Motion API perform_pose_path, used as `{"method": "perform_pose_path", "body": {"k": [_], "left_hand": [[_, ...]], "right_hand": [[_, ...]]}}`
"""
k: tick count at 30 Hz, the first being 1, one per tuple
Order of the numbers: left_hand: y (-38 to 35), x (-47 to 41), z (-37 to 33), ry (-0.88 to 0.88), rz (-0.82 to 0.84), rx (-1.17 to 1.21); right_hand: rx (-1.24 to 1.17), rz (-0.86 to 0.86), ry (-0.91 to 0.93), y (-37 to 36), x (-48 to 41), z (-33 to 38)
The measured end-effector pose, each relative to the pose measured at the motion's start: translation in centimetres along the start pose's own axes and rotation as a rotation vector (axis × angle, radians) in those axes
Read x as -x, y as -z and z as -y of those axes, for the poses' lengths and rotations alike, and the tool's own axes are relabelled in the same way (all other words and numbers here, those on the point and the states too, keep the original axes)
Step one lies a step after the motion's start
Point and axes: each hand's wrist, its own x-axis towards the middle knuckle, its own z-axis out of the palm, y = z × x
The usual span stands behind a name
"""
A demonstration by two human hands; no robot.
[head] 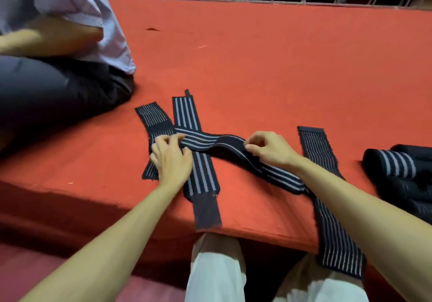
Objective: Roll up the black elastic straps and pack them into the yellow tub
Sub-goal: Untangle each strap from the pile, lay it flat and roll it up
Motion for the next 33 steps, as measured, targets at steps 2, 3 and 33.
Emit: {"method": "perform_pose_path", "body": {"k": [2,3,33], "left_hand": [[0.6,-1.2,2.1,0.23,-0.023,-0.017],[0.8,-1.8,2.9,0.313,-0.014,-0.007],[0.8,-13.0,7.3,0.471,0.097,0.393]], "right_hand": [[-0.103,0.059,0.002,-1.5,-0.9,1.1],[-0.129,0.08,0.008,-2.1,-1.2,1.4],[-0.121,0.139,-0.238,-8.4,-13.7,9.9]]}}
